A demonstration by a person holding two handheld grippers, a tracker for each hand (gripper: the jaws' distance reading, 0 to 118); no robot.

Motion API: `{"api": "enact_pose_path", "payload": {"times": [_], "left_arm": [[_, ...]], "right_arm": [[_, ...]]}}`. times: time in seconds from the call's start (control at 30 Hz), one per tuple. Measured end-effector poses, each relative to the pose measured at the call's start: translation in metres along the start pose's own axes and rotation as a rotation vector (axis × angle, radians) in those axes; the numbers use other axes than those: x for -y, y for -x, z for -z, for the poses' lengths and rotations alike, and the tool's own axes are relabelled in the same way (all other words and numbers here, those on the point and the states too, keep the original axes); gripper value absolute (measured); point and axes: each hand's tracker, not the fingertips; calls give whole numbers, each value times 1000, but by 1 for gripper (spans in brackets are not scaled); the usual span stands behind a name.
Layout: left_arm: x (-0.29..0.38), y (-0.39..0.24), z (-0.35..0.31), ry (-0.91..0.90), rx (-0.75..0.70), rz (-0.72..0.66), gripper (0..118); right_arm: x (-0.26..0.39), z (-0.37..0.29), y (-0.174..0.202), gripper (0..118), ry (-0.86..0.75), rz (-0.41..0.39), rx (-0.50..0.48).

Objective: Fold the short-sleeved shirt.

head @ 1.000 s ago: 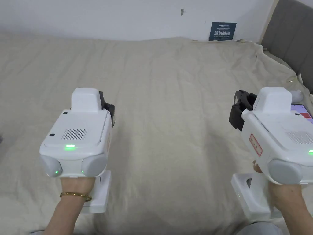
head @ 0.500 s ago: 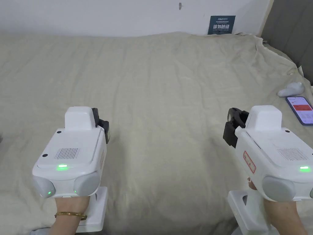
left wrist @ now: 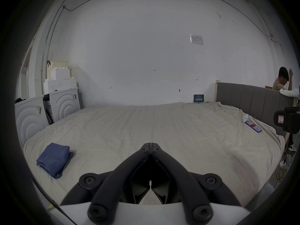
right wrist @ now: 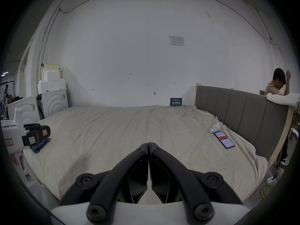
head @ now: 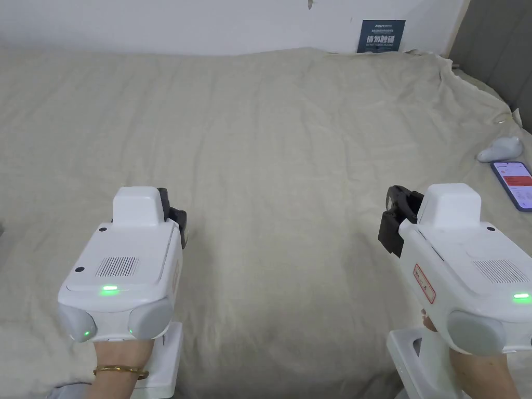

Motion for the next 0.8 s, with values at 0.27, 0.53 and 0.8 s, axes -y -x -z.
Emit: {"api": "enact_pose_path", "payload": {"times": [0.27,0.53,0.8], "left_arm": [[2,1,0,8,0,-1,0],[3,1,-1,6,-2,2,0],[4,1,-2,11,3,-6,0]], "right_arm": [[1,1,-3,0,2,11,0],[0,-1,-1,0,1,17,1],[0,-1,0,0,4,5,4]]}}
